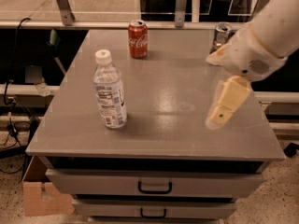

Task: Move blue plastic bottle near redbull can

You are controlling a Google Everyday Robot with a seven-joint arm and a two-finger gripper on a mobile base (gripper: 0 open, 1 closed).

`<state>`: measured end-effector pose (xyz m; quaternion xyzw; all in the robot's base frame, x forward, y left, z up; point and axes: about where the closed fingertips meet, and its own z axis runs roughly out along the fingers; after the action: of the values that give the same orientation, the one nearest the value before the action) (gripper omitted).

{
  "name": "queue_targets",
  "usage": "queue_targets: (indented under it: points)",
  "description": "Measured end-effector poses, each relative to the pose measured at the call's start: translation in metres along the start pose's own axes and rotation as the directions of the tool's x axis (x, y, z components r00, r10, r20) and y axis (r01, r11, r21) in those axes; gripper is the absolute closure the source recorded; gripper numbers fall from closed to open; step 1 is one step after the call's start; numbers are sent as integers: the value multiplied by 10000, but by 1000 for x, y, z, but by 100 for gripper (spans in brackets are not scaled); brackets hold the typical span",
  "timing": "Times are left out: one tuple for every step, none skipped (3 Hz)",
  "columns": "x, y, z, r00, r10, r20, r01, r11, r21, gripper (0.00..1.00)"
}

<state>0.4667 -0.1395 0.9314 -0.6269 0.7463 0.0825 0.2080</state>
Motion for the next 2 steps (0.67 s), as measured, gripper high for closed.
queue_targets:
  points:
    - [-36,-13,43,9893,-94,1453,196,9974,-689,0]
    - [-69,-21,74,9614,-67,2752,408,9921,-1184,0]
